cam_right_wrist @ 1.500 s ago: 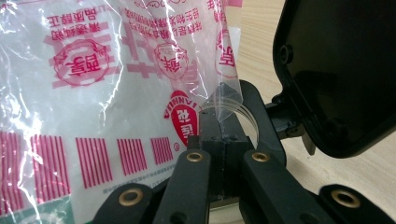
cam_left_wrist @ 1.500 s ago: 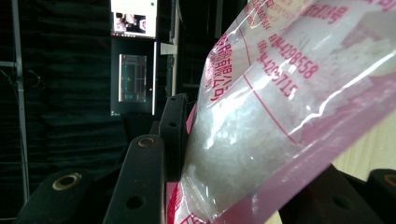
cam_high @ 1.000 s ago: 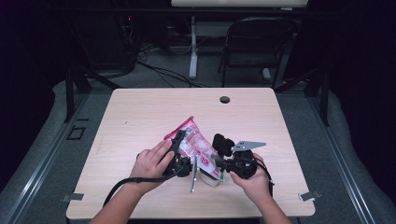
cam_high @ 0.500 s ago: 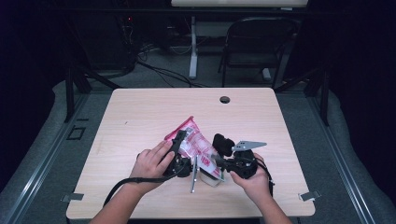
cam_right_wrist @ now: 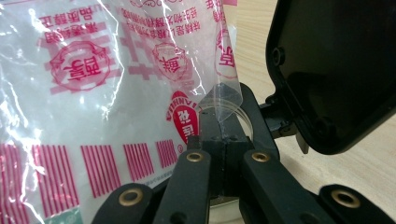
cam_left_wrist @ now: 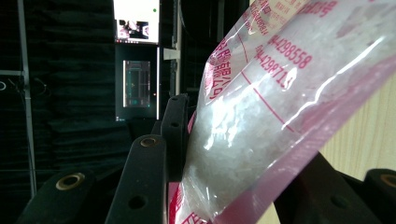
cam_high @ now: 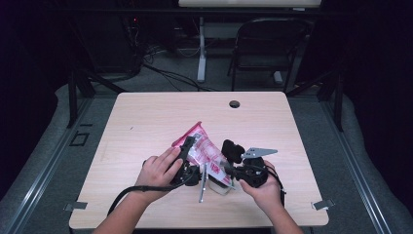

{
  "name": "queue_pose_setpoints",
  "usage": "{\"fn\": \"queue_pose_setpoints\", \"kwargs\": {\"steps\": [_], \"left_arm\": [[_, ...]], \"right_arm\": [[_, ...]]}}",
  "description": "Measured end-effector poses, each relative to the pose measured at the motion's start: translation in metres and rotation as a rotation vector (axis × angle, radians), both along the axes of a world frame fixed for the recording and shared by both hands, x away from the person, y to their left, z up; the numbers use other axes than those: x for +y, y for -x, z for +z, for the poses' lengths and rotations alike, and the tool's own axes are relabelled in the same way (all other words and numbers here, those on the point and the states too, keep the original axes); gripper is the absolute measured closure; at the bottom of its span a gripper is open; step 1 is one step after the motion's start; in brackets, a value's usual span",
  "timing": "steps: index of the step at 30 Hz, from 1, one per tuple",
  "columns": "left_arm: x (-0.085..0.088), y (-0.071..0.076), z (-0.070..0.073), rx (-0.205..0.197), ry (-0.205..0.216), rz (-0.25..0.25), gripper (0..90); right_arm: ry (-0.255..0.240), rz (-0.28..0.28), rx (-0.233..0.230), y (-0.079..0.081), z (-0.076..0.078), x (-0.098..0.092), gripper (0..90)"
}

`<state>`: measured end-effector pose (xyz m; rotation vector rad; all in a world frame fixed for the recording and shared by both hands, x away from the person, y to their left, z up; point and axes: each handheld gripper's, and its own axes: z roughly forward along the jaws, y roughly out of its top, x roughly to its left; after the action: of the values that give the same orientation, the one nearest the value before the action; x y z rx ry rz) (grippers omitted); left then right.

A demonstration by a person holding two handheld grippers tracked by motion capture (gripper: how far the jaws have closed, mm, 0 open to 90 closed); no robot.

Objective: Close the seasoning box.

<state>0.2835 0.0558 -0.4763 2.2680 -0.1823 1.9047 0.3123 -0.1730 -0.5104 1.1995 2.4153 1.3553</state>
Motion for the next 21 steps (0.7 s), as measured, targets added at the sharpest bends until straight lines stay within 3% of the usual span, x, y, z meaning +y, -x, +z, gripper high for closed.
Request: {"fn": "queue_pose_setpoints", "kwargs": {"steps": [21], "left_arm": [[-0.0005, 0.0068, 0.0034, -0.016, -0.012, -0.017, 67.4]], "right_arm": [[0.0, -0.027, -0.023, 0.0024, 0.0004, 0.0012, 90.0]]}}
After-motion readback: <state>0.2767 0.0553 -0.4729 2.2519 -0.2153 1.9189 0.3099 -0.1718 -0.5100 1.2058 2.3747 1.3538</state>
